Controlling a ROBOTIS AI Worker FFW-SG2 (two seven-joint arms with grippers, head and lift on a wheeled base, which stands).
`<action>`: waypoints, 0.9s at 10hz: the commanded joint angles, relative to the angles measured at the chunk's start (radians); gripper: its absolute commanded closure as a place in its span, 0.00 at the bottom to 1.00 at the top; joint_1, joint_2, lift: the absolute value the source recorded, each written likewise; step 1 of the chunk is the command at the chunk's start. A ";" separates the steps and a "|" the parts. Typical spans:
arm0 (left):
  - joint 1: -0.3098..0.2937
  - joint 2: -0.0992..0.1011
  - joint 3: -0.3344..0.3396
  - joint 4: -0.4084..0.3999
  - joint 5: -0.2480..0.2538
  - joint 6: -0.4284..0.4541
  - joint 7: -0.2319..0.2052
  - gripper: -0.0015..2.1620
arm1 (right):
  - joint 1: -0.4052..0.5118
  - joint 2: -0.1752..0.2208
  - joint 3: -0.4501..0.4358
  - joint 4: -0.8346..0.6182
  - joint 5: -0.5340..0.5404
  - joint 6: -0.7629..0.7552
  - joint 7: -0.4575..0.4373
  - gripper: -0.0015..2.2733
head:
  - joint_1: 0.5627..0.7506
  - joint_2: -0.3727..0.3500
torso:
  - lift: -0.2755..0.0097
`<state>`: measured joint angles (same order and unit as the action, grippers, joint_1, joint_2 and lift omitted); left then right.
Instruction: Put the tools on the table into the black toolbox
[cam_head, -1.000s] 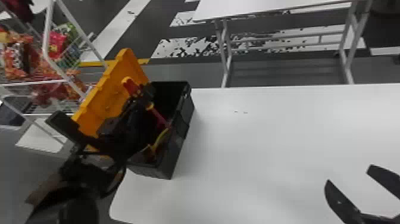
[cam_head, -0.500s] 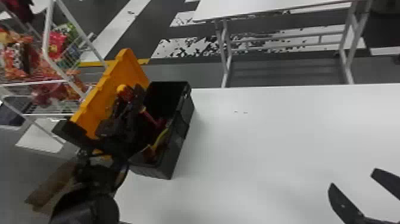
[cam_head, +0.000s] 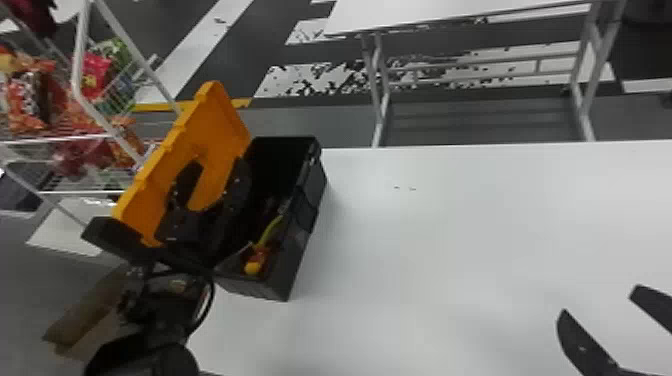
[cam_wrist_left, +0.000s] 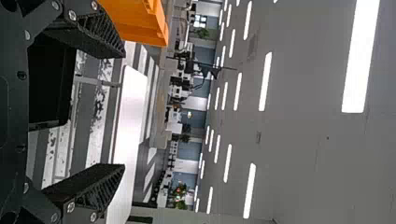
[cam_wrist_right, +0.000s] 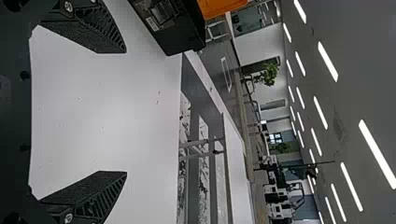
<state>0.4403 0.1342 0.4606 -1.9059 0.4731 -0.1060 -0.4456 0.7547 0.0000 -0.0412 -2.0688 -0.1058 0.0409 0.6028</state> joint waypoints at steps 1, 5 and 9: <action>0.057 -0.005 -0.034 -0.012 0.001 -0.070 0.005 0.01 | 0.008 0.001 -0.022 0.012 -0.021 -0.035 0.000 0.04 | 0.70 1.00 | 0.70; 0.186 -0.005 -0.160 -0.016 -0.065 -0.171 0.122 0.01 | 0.017 0.001 -0.069 0.065 -0.046 -0.164 -0.060 0.04 | 0.70 1.00 | 0.70; 0.245 -0.008 -0.352 -0.009 -0.235 -0.251 0.398 0.01 | 0.058 0.001 0.095 0.145 0.126 -0.459 -0.410 0.04 | 0.70 0.84 | 0.70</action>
<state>0.6833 0.1269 0.1308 -1.9154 0.2475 -0.3487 -0.0472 0.8104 0.0000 0.0244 -1.9356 -0.0101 -0.3817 0.1921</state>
